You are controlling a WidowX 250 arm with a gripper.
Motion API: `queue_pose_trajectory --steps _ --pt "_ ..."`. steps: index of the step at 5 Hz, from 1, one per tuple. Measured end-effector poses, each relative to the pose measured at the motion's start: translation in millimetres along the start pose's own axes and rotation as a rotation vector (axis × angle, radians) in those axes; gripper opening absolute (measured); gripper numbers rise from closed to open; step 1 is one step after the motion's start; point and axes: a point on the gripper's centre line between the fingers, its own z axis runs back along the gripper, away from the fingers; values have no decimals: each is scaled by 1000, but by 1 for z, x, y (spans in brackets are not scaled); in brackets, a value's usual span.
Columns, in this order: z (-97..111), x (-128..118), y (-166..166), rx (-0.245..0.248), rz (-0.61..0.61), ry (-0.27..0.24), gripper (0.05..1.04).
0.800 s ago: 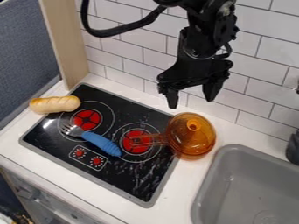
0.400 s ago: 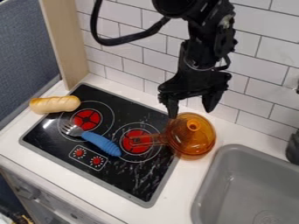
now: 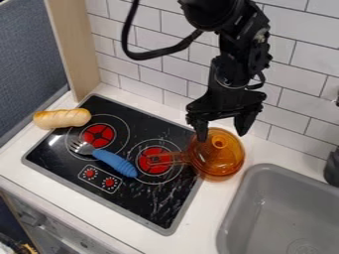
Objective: Took off the yellow lid and placed it on the lower right corner of the burner
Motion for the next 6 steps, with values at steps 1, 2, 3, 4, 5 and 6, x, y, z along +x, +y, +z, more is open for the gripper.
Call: queue_pose_trajectory --steps 1,2,3,4,5,6 --pt "-16 -2 -5 26 -26 37 1001" --pt "-24 0 -8 45 -38 40 1001" --pt "-32 0 -7 77 -30 52 943" --pt "-33 3 -5 88 -10 37 647" --pt "-36 2 -7 91 -6 39 387" --pt "-36 3 -7 88 -1 36 379"
